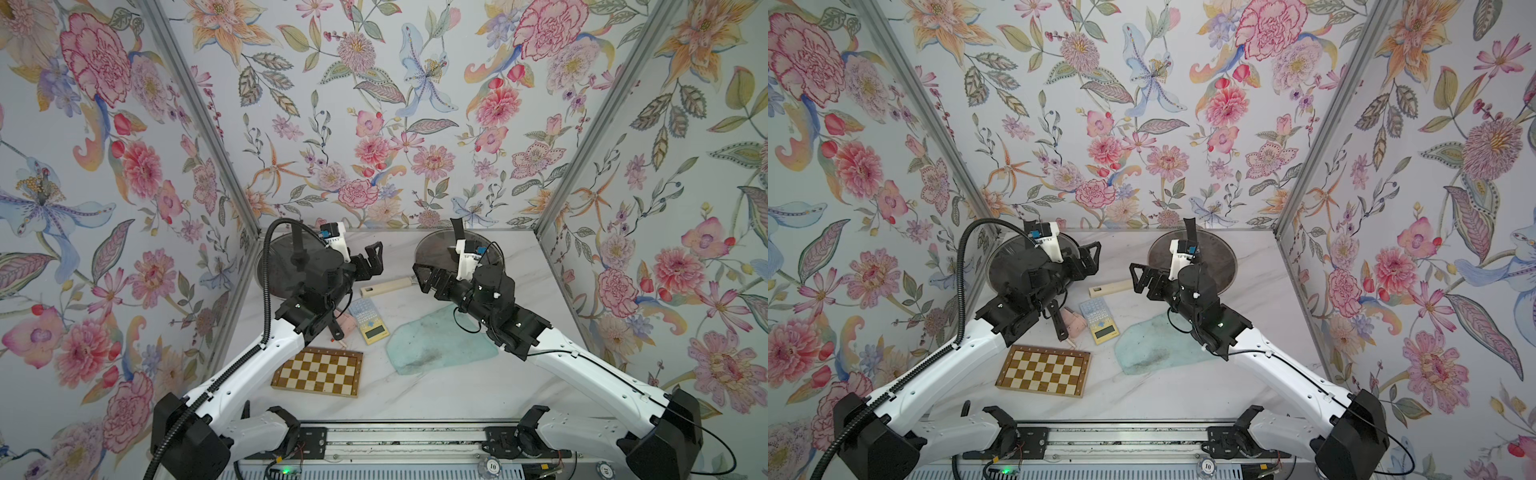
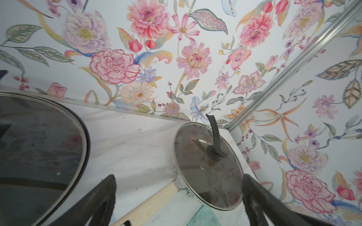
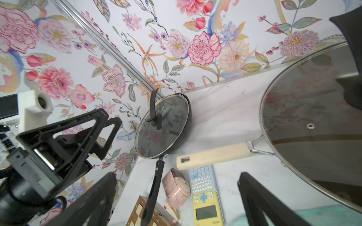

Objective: Wipe the pot lid with a cloth
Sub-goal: Pick up the pot lid from the cooking pot.

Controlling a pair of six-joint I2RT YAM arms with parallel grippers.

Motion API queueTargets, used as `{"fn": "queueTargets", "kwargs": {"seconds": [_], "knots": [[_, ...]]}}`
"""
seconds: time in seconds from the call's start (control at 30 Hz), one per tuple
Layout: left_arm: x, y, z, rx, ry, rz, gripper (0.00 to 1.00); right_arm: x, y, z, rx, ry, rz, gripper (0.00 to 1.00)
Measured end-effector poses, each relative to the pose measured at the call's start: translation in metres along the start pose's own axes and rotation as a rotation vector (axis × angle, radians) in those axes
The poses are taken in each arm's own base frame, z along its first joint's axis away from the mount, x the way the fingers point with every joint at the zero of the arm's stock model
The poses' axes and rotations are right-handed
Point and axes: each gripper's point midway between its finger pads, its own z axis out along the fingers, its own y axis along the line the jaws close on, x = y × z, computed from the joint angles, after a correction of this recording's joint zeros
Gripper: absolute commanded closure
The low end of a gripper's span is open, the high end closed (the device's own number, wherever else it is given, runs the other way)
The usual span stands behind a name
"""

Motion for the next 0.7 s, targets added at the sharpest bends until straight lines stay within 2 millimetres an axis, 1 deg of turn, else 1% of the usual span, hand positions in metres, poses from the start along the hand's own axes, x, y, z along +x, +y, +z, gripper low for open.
{"fn": "queueTargets", "kwargs": {"seconds": [0.07,0.17,0.27,0.33,0.4,0.47,0.53,0.6,0.7], "knots": [[0.001,-0.015,0.004,0.081,0.005,0.0,0.01,-0.002,-0.011,-0.001,0.042,-0.007,0.035,0.01],[0.009,-0.031,0.017,0.168,0.044,0.034,0.01,-0.012,-0.037,-0.002,0.125,-0.033,0.068,0.01],[0.012,-0.037,0.038,0.171,0.078,0.086,0.01,-0.036,-0.078,-0.007,0.254,-0.118,0.028,0.01],[0.014,-0.037,0.046,0.167,0.087,0.119,0.0,-0.053,-0.102,-0.012,0.336,-0.168,-0.036,0.01],[0.02,-0.034,0.05,0.159,0.105,0.159,0.01,-0.07,-0.124,-0.012,0.408,-0.195,-0.116,0.01],[0.027,-0.031,0.052,0.151,0.125,0.199,0.01,-0.084,-0.142,-0.005,0.465,-0.195,-0.196,0.01],[0.036,-0.027,0.055,0.141,0.152,0.253,0.01,-0.096,-0.165,0.008,0.526,-0.167,-0.295,0.01],[0.043,-0.024,0.055,0.127,0.169,0.291,0.01,-0.096,-0.18,0.023,0.549,-0.12,-0.366,0.01],[0.053,-0.023,0.057,0.11,0.2,0.341,0.01,-0.089,-0.201,0.044,0.56,-0.05,-0.46,0.01]]}}
